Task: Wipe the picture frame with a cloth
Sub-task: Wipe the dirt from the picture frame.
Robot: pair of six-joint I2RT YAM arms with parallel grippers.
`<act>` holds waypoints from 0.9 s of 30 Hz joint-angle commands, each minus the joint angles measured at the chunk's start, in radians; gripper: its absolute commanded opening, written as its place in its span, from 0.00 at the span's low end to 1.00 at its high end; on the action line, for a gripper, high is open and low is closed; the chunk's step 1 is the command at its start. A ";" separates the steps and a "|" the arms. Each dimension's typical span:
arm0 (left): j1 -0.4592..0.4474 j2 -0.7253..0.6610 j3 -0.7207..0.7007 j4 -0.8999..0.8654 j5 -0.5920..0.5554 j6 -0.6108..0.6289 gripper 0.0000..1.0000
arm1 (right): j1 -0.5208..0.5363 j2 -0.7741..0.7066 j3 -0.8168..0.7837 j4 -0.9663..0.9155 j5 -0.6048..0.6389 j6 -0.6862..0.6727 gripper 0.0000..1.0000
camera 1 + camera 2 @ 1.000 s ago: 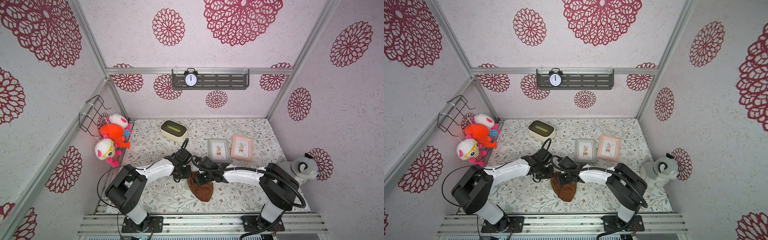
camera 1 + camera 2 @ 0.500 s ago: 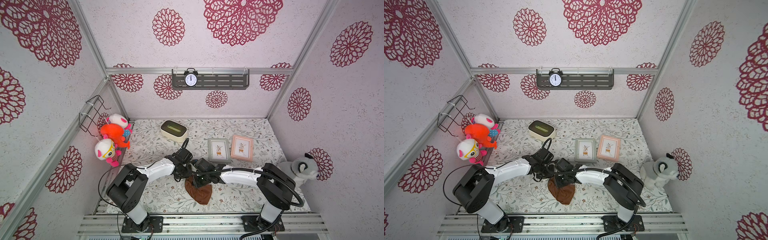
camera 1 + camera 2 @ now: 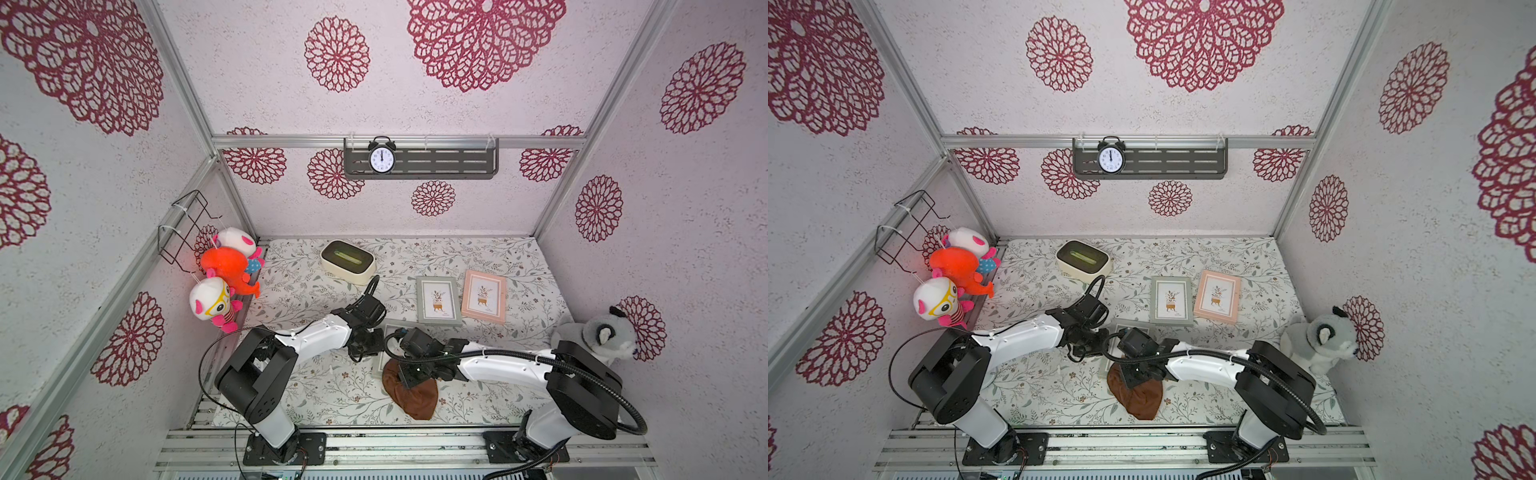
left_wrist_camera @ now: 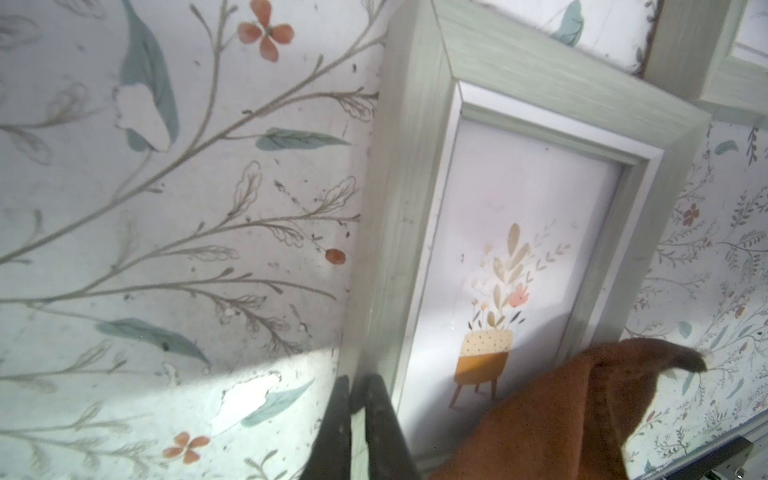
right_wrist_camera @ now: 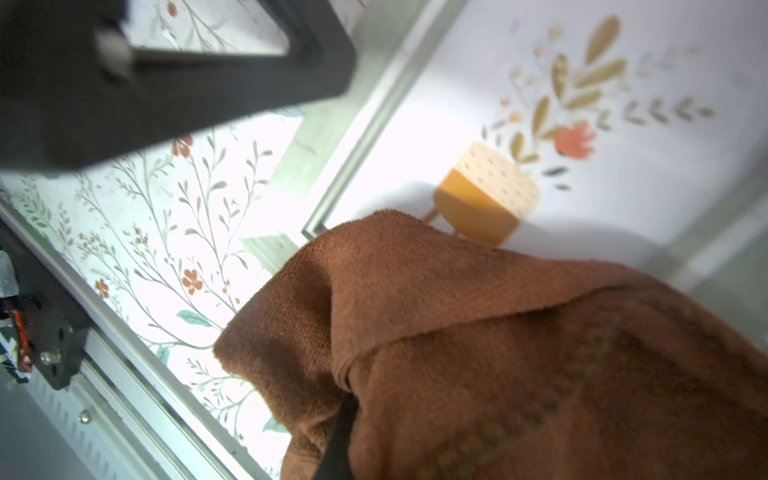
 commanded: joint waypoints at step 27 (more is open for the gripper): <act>-0.044 0.131 -0.073 -0.059 -0.026 -0.016 0.10 | -0.088 -0.102 -0.127 -0.177 0.050 -0.014 0.00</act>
